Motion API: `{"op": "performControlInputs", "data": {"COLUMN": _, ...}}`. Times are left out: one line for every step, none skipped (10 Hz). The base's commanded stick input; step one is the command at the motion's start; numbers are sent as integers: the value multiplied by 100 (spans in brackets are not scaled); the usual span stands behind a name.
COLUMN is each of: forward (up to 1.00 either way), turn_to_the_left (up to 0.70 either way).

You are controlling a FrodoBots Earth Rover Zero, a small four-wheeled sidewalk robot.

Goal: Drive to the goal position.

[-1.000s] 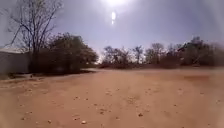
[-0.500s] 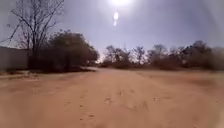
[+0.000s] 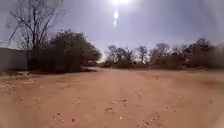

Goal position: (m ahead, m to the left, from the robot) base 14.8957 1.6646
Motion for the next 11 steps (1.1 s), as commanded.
{"op": "performControlInputs", "data": {"forward": 85, "turn_to_the_left": 0}}
{"op": "performControlInputs", "data": {"forward": 85, "turn_to_the_left": 0}}
{"op": "performControlInputs", "data": {"forward": 85, "turn_to_the_left": 0}}
{"op": "performControlInputs", "data": {"forward": 85, "turn_to_the_left": 0}}
{"op": "performControlInputs", "data": {"forward": 85, "turn_to_the_left": 0}}
{"op": "performControlInputs", "data": {"forward": 85, "turn_to_the_left": 0}}
{"op": "performControlInputs", "data": {"forward": 85, "turn_to_the_left": 0}}
{"op": "performControlInputs", "data": {"forward": 85, "turn_to_the_left": 0}}
{"op": "performControlInputs", "data": {"forward": 85, "turn_to_the_left": 0}}
{"op": "performControlInputs", "data": {"forward": 85, "turn_to_the_left": 0}}
{"op": "performControlInputs", "data": {"forward": 85, "turn_to_the_left": 0}}
